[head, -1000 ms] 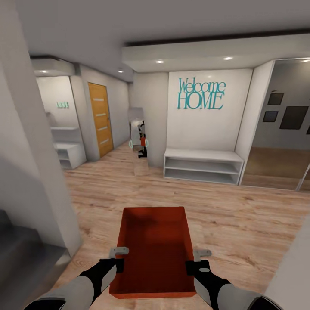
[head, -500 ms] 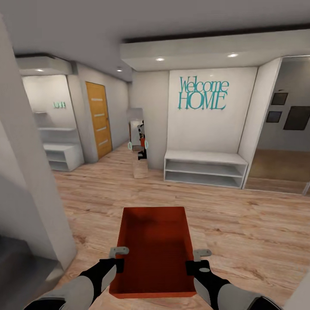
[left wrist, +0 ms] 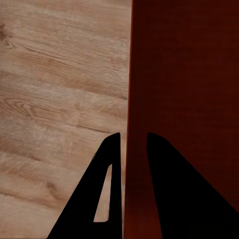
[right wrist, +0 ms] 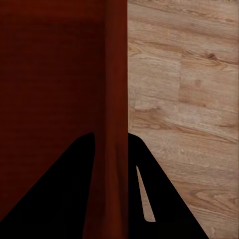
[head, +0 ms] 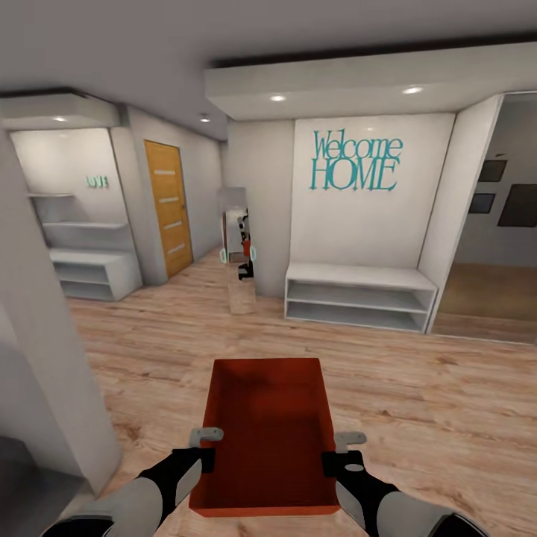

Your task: Move the two storage containers from the living room to the garage. In the garage, place one container on the floor and stack the other container on top of it (either order is fine).

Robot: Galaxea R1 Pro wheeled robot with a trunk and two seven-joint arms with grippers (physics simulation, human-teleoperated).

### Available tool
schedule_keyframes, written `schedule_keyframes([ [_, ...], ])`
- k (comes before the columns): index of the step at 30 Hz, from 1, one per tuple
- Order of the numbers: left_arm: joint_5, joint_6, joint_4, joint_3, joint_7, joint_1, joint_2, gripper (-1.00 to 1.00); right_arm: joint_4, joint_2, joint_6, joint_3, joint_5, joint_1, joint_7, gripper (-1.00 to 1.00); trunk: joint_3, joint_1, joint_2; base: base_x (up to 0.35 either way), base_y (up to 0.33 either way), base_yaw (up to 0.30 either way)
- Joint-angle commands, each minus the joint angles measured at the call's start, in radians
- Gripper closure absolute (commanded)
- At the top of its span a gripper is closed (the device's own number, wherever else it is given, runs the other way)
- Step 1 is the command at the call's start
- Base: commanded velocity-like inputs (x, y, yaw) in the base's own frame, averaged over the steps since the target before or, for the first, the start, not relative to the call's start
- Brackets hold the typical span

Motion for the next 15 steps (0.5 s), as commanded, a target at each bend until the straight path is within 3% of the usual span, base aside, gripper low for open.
schedule_keyframes([
  [1, -0.019, 0.007, -0.004, -0.002, 0.026, -0.001, 0.005, 1.00, 0.007, -0.015, -0.006, 0.002, -0.018, -0.001, -0.005, 1.00, -0.002, 0.001, -0.002, 0.324, 0.000, 0.000],
  [15, -0.019, 0.007, -0.004, -0.002, 0.026, 0.000, 0.005, 1.00, 0.007, -0.015, -0.006, 0.003, -0.018, -0.001, -0.005, 1.00, -0.002, 0.001, -0.002, 0.324, 0.000, 0.000],
])
